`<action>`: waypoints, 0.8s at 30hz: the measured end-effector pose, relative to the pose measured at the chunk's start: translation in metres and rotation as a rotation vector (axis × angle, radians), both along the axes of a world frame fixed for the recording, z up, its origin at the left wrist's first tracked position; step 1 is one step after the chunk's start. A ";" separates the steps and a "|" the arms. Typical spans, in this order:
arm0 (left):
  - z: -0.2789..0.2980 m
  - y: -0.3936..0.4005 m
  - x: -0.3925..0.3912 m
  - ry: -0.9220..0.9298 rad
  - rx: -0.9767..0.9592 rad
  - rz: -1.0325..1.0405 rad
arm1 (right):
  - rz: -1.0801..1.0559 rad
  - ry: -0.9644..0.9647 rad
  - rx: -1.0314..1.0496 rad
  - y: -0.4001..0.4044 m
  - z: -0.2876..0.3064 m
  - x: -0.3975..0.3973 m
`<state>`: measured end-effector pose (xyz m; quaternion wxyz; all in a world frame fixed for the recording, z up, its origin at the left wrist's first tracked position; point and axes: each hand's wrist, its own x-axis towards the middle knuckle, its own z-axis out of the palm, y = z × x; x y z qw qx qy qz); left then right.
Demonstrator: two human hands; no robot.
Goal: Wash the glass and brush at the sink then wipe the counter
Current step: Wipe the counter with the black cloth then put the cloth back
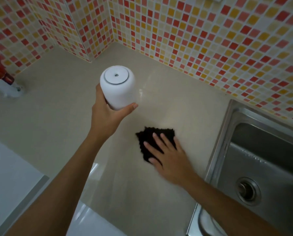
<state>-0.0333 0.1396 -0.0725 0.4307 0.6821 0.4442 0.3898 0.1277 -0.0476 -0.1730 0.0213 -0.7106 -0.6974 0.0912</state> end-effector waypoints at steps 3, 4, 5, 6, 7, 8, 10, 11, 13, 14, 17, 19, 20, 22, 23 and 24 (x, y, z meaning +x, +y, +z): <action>-0.007 -0.001 0.011 0.001 0.004 -0.012 | -0.337 -0.014 -0.053 0.077 0.003 0.100; -0.010 -0.002 0.014 0.000 0.002 -0.015 | -0.451 0.024 -0.127 0.096 0.004 0.130; -0.012 -0.002 0.019 0.004 0.001 -0.019 | -0.537 0.050 -0.188 0.108 0.004 0.149; -0.015 -0.004 0.024 0.007 0.001 -0.026 | -0.587 0.054 -0.222 0.115 0.003 0.157; -0.015 -0.005 0.029 0.008 0.001 -0.036 | -0.607 0.054 -0.231 0.114 0.003 0.155; -0.015 -0.006 0.034 0.002 0.003 -0.044 | -0.604 0.059 -0.221 0.106 0.003 0.145; -0.012 -0.005 0.043 -0.009 0.004 -0.048 | -0.547 0.052 -0.147 0.074 0.000 0.105; -0.009 -0.004 0.046 -0.013 0.002 -0.051 | -0.502 0.034 -0.091 0.052 -0.001 0.076; -0.003 0.001 0.052 -0.025 0.005 -0.055 | -0.403 0.048 -0.001 0.005 0.002 0.007; 0.000 0.003 0.055 -0.027 0.010 -0.056 | -0.342 0.084 0.021 -0.017 0.004 -0.029; 0.003 0.010 0.057 -0.016 0.019 -0.063 | -0.124 0.164 -0.004 -0.047 0.006 -0.094; 0.003 0.012 0.057 -0.002 0.031 -0.079 | -0.099 0.136 0.015 -0.024 0.002 -0.070; 0.002 0.011 0.057 0.006 0.037 -0.083 | -0.157 0.103 0.026 -0.006 -0.001 -0.045; -0.002 0.009 0.058 0.016 0.034 -0.078 | -0.369 0.029 0.025 0.034 -0.003 0.022; -0.004 0.007 0.059 0.013 0.026 -0.074 | -0.473 0.016 -0.020 0.052 -0.002 0.057; -0.007 0.005 0.061 0.004 0.016 -0.072 | -0.559 0.023 -0.089 0.066 0.000 0.089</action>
